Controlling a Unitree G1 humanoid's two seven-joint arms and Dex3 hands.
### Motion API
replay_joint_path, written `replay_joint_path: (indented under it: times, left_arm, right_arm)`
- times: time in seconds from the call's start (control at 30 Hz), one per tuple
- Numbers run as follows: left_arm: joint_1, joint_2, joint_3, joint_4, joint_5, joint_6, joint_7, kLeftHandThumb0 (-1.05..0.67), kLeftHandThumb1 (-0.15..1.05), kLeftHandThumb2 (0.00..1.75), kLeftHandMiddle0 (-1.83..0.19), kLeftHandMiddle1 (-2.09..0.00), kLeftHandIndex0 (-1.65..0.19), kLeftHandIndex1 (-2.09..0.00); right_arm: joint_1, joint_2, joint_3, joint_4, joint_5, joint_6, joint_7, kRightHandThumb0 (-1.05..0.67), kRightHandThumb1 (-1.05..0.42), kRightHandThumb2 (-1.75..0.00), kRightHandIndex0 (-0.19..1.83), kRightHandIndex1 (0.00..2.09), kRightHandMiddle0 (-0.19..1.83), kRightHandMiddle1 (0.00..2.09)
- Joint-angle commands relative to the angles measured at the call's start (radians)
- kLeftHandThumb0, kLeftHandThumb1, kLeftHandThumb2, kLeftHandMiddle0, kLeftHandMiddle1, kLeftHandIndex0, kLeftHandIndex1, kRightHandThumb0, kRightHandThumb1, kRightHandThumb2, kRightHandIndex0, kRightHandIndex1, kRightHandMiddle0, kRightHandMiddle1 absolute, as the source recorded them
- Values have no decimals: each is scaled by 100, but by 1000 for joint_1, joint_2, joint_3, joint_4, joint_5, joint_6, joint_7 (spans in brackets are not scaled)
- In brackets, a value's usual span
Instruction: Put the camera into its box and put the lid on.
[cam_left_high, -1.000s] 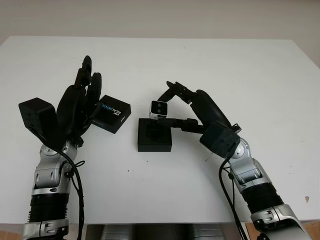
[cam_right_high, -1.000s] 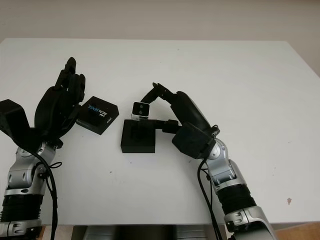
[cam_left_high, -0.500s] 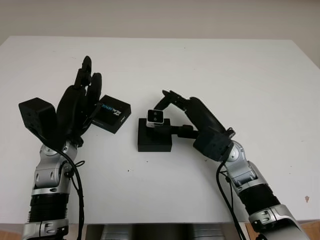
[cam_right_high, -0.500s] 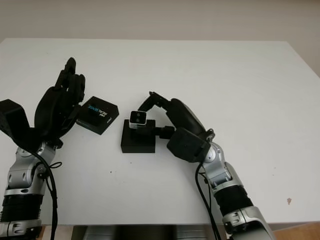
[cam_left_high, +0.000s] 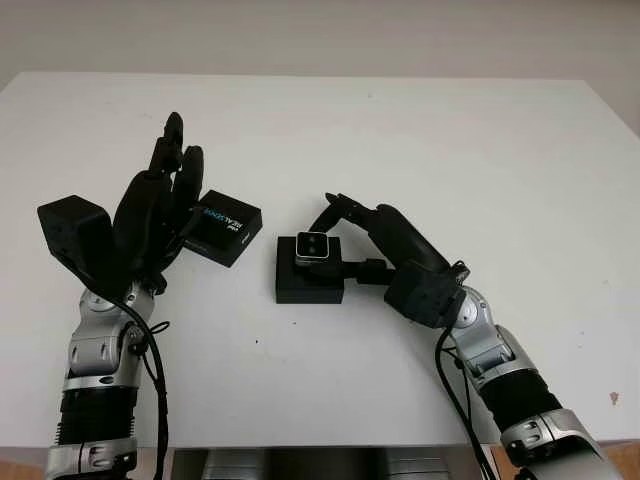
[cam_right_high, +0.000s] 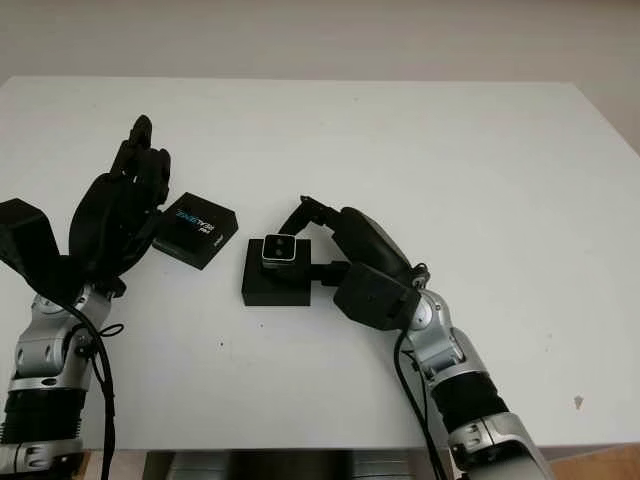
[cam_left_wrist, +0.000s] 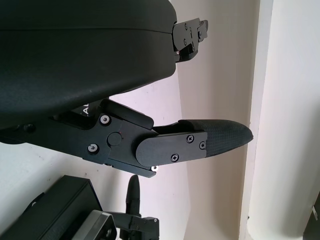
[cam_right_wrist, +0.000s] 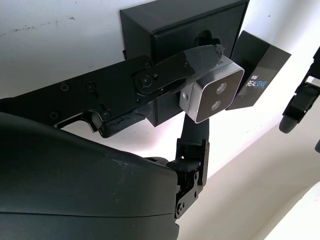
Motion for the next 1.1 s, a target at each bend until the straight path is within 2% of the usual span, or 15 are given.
replay_joint_path:
  times: [0.0,1.07]
  left_arm:
    - [1,11,1,-13,4,1,2,-77,105,53,19,0,19,0]
    - [4,9,1,-16,3,0,5,-78,105,52,19,0,19,0]
  right_arm:
    - [12,-3,-3,-11,12,-6,7,-42,-105,-9,24,5,40,176]
    - [29,-11,6,-17,-7,-5,20,-42,-105,-8,23,5,36,174]
